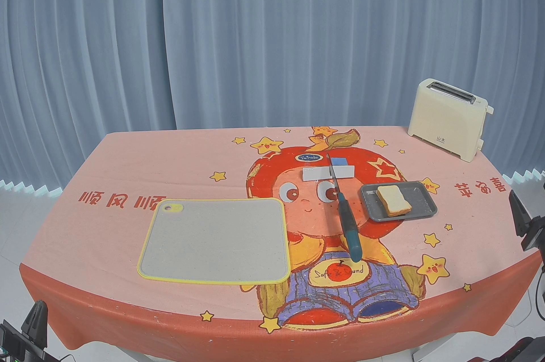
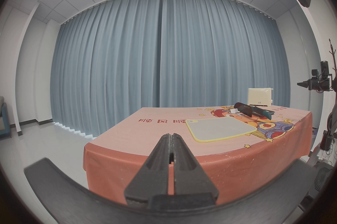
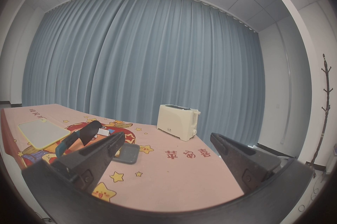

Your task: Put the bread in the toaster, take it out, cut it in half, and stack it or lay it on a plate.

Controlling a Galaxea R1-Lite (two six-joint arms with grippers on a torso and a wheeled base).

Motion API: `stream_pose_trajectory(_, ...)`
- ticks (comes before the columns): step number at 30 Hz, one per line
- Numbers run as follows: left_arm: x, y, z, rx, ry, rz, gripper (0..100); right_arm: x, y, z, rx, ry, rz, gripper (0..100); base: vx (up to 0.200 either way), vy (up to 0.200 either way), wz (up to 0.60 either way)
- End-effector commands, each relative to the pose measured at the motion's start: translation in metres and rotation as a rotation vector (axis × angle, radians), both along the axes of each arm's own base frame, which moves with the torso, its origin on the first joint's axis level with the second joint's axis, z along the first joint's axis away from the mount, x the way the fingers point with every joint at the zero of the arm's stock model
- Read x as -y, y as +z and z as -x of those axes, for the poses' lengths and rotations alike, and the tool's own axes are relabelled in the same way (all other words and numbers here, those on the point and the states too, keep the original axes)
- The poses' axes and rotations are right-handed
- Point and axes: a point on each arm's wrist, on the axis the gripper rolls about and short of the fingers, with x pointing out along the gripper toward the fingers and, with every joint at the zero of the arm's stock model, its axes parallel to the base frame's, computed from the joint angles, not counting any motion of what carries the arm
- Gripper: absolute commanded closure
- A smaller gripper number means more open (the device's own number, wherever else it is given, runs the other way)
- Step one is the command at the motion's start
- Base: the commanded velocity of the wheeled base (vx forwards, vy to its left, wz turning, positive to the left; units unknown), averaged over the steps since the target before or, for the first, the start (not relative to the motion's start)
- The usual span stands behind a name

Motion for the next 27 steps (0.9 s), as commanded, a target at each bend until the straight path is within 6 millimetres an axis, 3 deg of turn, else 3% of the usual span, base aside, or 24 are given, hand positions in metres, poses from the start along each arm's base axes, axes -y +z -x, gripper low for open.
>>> stream_pose_trajectory(1, 0.0, -0.005, -0.001, -0.014, 0.001, 0.0, 100, 0.004, -0.004, 0.036, 0.051, -0.027, -0.031, 0, 0.0, 0.0, 0.0)
stream_pose_trajectory(6, 0.0, -0.005, -0.001, -0.014, -0.001, 0.0, 100, 0.004, -0.011, 0.065, 0.045, -0.007, -0.033, 0, 0.0, 0.0, 0.0)
stream_pose_trajectory(14, 0.0, -0.005, -0.001, -0.014, 0.001, -0.001, 100, 0.003, -0.026, 0.094, 0.013, 0.035, -0.061, 0, 0.0, 0.0, 0.0)
stream_pose_trajectory(27, 0.0, -0.005, -0.001, -0.014, 0.001, 0.0, 100, 0.002, -0.039, 0.103, 0.008, 0.078, -0.068, 0, 0.0, 0.0, 0.0)
